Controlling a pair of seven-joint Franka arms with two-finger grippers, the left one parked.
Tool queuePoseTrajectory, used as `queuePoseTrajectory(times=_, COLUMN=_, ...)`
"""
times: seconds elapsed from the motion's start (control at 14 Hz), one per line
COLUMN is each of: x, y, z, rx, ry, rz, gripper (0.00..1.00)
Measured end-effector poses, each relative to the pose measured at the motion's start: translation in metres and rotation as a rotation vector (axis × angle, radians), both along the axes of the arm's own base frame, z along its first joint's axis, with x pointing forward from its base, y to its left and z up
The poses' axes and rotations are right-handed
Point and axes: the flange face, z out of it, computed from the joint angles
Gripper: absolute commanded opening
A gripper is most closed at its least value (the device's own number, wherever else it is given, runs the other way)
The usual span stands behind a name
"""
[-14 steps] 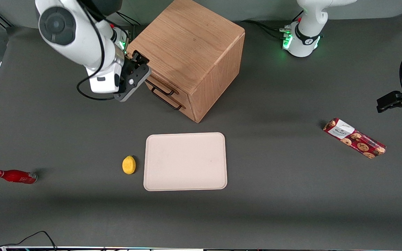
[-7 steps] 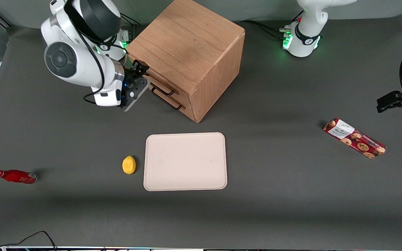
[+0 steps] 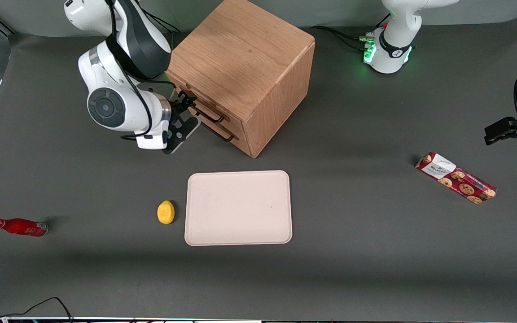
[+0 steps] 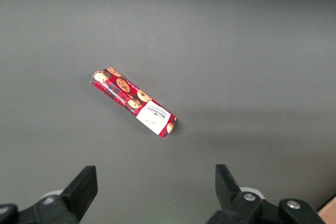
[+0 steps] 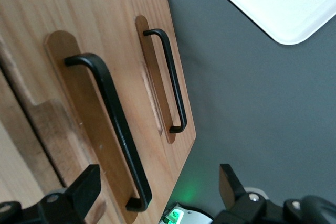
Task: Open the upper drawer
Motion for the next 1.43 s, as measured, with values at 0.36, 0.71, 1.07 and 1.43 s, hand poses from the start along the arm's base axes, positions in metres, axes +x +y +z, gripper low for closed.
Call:
queuePoseTrajectory(times=0.36, x=-0.003, y=0.002, z=-0.019, rx=-0.013, ry=0.021, rz=0.002, gripper=1.00)
queuePoseTrajectory(times=0.71, x=-0.008, y=0.005, z=-0.031, rx=-0.022, ry=0.044, rz=0.009, gripper=1.00)
queuePoseTrajectory(times=1.07, x=-0.011, y=0.010, z=-0.041, rx=-0.026, ry=0.059, rz=0.016, gripper=1.00)
queuePoseTrajectory(times=1.43, x=-0.009, y=0.017, z=-0.053, rx=-0.027, ry=0.045, rz=0.019, gripper=1.00)
